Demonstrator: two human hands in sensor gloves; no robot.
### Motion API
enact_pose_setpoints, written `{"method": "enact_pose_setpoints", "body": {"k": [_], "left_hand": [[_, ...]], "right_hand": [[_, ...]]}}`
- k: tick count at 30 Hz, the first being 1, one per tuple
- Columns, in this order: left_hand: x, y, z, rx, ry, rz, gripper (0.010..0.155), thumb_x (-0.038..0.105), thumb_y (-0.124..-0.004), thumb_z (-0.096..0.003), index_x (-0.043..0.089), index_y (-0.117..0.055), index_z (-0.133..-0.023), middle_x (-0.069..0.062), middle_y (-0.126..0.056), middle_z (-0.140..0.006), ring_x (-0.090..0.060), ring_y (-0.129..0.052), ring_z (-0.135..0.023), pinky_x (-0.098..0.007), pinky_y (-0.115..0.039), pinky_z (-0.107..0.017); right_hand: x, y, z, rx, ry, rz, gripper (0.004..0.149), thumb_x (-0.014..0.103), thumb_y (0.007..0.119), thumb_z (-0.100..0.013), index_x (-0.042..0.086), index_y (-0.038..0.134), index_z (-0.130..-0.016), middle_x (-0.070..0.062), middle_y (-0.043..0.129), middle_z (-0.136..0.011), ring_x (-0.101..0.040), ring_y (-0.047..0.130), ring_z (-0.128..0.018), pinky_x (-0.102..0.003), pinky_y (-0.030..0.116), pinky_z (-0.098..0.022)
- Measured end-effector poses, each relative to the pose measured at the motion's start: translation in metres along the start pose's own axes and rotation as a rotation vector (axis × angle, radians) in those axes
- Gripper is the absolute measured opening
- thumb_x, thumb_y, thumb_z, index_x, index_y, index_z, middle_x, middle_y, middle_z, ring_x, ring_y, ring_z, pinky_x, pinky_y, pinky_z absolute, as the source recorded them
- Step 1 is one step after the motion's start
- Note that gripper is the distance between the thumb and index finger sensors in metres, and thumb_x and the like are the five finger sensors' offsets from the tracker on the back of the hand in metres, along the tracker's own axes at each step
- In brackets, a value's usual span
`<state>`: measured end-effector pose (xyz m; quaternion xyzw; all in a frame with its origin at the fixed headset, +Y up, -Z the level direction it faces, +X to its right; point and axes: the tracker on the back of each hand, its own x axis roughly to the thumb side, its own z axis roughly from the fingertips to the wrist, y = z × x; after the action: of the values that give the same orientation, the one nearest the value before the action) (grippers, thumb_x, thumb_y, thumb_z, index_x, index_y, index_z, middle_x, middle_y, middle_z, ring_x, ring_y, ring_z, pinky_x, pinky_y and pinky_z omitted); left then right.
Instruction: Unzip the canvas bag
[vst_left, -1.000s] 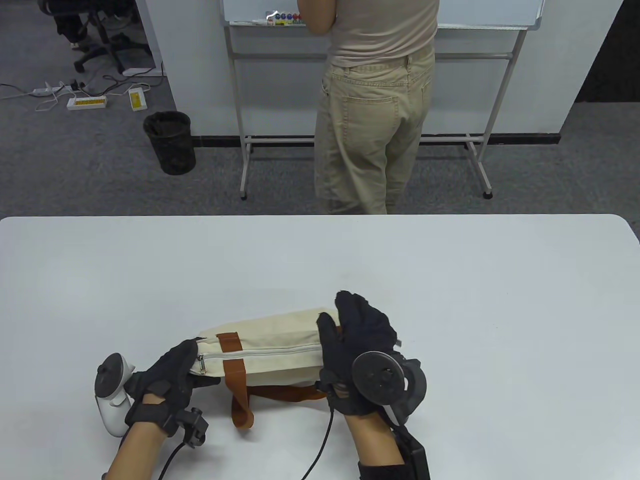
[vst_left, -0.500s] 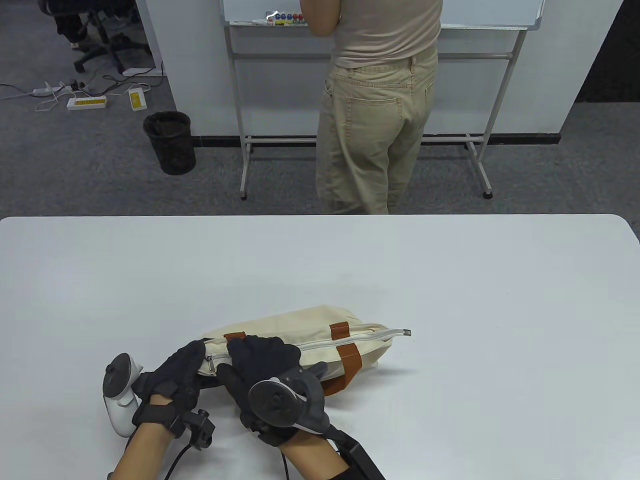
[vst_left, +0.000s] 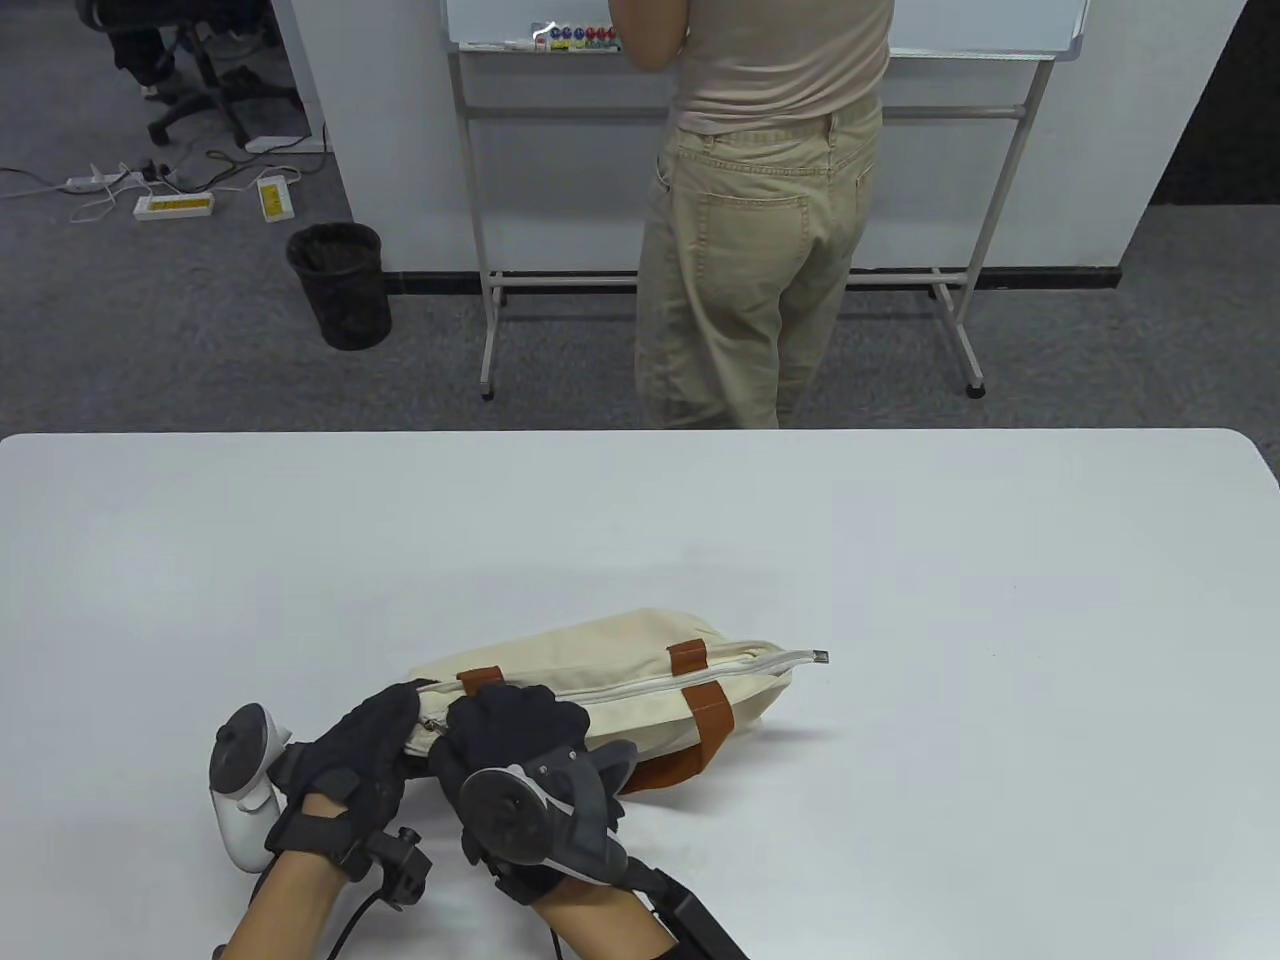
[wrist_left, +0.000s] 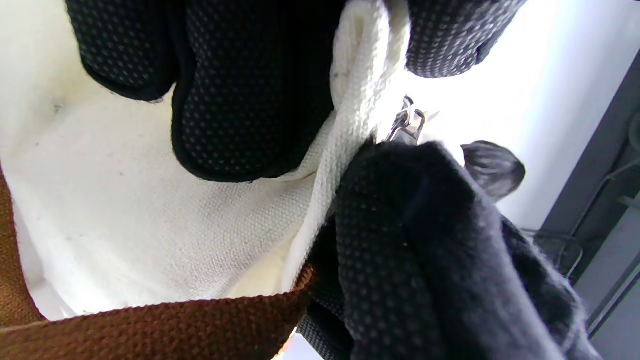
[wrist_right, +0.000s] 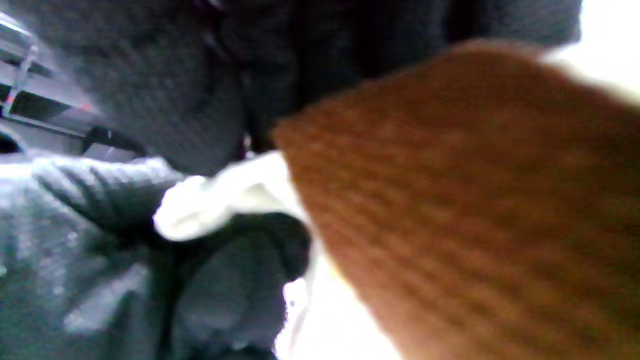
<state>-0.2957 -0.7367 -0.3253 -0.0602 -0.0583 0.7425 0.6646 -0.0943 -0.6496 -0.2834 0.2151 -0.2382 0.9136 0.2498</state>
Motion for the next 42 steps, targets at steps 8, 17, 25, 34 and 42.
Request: {"method": "enact_pose_setpoints", "body": {"k": [8,17,25,34,42], "left_hand": [[0.003,0.007,0.000,-0.005,-0.018,-0.039,0.048,0.048,-0.072,-0.0501,0.015,-0.082,-0.083,-0.013,-0.099,-0.064,-0.025,-0.102,-0.047,-0.050,-0.077,-0.050],[0.002,0.008,0.000,0.009,-0.018,-0.051,0.047,0.048,-0.072,-0.0501,0.015,-0.083,-0.082,-0.013,-0.099,-0.064,-0.025,-0.102,-0.047,-0.050,-0.077,-0.050],[0.000,0.014,0.001,0.030,-0.014,-0.042,0.047,0.049,-0.073,-0.0499,0.017,-0.086,-0.082,-0.013,-0.100,-0.064,-0.025,-0.102,-0.046,-0.049,-0.077,-0.050],[0.000,0.013,0.000,0.035,-0.017,-0.038,0.048,0.049,-0.073,-0.0501,0.016,-0.085,-0.082,-0.012,-0.100,-0.063,-0.024,-0.102,-0.046,-0.049,-0.077,-0.049],[0.001,0.015,-0.001,0.038,-0.025,-0.054,0.048,0.049,-0.073,-0.0501,0.016,-0.085,-0.082,-0.012,-0.100,-0.064,-0.024,-0.102,-0.046,-0.049,-0.077,-0.050]], "right_hand": [[-0.018,-0.002,-0.002,0.018,0.064,-0.016,0.041,0.039,0.094,-0.039,0.009,0.094,-0.067,-0.018,0.089,-0.070,-0.040,0.087,-0.055,-0.057,0.067,-0.041],[-0.047,-0.009,0.000,0.037,0.149,0.013,0.040,0.039,0.095,-0.039,0.009,0.095,-0.064,-0.018,0.090,-0.068,-0.038,0.088,-0.053,-0.056,0.068,-0.040],[-0.084,-0.026,0.007,0.024,0.244,0.054,0.040,0.040,0.095,-0.038,0.009,0.095,-0.064,-0.018,0.090,-0.067,-0.038,0.088,-0.052,-0.055,0.068,-0.039],[-0.116,-0.040,0.013,0.011,0.330,0.092,0.040,0.039,0.096,-0.038,0.008,0.095,-0.064,-0.019,0.089,-0.068,-0.039,0.087,-0.053,-0.056,0.067,-0.039],[-0.140,-0.056,0.017,-0.024,0.384,0.154,0.040,0.038,0.096,-0.038,0.008,0.094,-0.065,-0.019,0.089,-0.069,-0.039,0.087,-0.054,-0.056,0.067,-0.040]]}}
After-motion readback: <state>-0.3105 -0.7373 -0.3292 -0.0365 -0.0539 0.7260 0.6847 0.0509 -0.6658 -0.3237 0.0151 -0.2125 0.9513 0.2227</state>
